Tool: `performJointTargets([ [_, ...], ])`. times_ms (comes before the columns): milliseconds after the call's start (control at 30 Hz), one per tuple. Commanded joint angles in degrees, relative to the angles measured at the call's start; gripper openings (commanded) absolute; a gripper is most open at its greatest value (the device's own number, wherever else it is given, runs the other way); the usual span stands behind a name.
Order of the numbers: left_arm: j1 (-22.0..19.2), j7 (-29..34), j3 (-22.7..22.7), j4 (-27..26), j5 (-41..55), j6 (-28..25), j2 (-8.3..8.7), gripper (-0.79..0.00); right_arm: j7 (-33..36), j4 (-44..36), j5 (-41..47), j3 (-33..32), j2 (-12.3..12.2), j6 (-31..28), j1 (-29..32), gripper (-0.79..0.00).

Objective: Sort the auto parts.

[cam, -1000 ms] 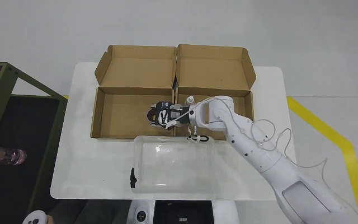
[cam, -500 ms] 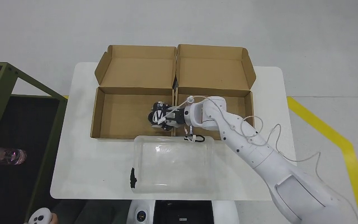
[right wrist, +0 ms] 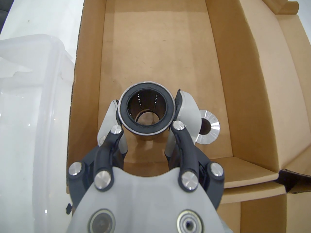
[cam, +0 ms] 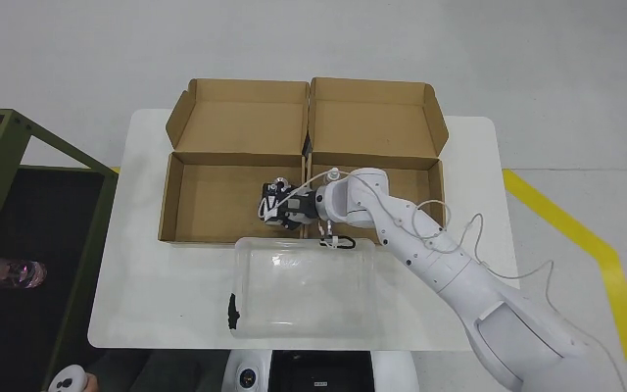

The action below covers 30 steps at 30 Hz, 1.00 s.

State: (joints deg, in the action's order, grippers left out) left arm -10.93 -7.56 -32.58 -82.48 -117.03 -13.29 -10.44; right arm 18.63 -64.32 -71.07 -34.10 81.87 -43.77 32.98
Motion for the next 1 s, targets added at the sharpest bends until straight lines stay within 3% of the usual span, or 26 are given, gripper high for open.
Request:
performJointTargets([
  [0, 0.0, 0.0, 0.0, 0.0, 0.0, 0.0, 0.0, 0.0, 0.4, 0.1, 0.0, 0.0, 0.1, 0.0, 0.0, -0.526],
  [233, 0.0, 0.0, 0.0, 0.0, 0.0, 0.0, 0.0, 0.0, 1.9, 0.0, -0.4, -0.1, 0.5, -0.1, 0.1, -0.413],
  [700, 0.0, 0.0, 0.0, 0.0, 0.0, 0.0, 0.0, 0.0, 2.6, -6.0, -0.7, -2.9, -0.2, -2.2, 1.1, -0.363],
  [967, 0.0, 0.0, 0.0, 0.0, 0.0, 0.0, 0.0, 0.0, 2.0, -12.7, -0.4, -5.6, -1.0, -3.6, 2.2, -0.376],
])
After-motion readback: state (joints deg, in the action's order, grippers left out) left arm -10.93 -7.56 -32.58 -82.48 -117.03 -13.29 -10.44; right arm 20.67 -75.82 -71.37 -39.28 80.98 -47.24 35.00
